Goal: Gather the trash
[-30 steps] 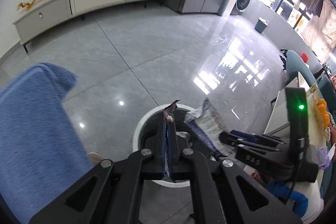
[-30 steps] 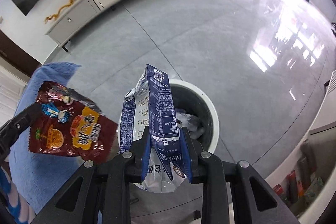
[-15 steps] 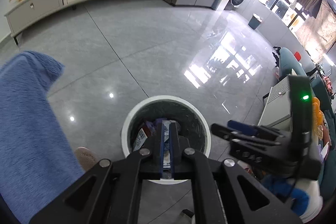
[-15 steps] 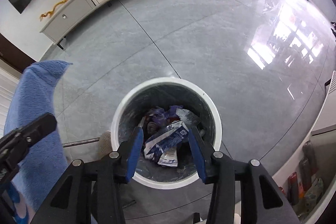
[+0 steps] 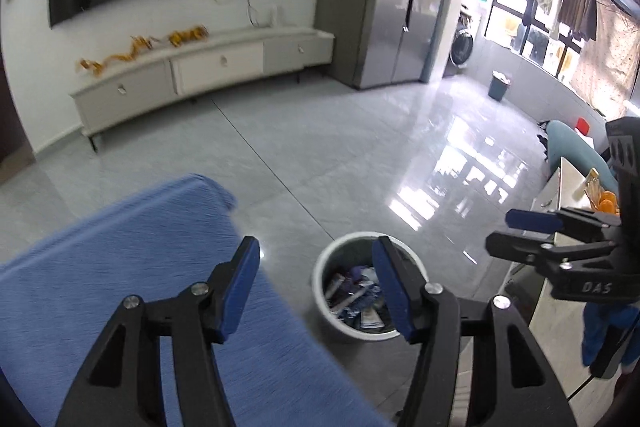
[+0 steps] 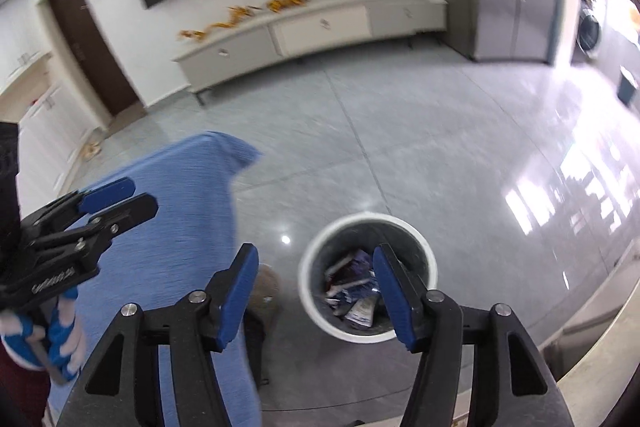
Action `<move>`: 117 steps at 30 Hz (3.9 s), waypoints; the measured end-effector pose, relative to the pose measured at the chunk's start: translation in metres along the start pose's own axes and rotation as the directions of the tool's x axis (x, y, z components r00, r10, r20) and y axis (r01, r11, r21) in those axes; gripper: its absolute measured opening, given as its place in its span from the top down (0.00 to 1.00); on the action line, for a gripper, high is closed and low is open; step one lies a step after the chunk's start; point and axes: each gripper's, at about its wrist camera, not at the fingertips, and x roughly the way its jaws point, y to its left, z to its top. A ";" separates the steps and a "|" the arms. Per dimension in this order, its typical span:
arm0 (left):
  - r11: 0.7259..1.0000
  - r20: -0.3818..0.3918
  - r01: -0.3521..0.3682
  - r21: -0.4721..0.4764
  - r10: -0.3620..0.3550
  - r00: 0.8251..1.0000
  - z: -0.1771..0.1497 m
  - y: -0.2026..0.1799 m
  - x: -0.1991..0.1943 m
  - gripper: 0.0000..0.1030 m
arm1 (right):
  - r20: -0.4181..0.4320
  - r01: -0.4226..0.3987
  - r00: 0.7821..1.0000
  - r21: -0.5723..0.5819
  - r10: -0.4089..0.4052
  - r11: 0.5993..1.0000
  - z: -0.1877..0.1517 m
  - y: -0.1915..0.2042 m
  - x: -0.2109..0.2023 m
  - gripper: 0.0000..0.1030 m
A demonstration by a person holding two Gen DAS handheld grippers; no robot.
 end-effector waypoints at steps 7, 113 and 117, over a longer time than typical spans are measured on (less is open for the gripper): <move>0.992 0.127 -0.122 -0.046 0.127 0.984 -0.025 0.059 -0.113 0.41 | 0.089 -0.102 0.989 -0.133 0.114 0.986 -0.013 0.079 -0.052 0.34; 0.869 0.271 -0.427 -0.250 0.487 0.831 -0.156 0.088 -0.187 0.07 | 0.459 0.139 0.887 -0.164 -0.049 0.977 -0.108 0.178 -0.042 0.03; 0.867 0.277 -0.432 -0.249 0.491 0.826 -0.155 0.090 -0.186 0.07 | 0.456 0.143 0.888 -0.160 -0.055 0.977 -0.106 0.178 -0.038 0.02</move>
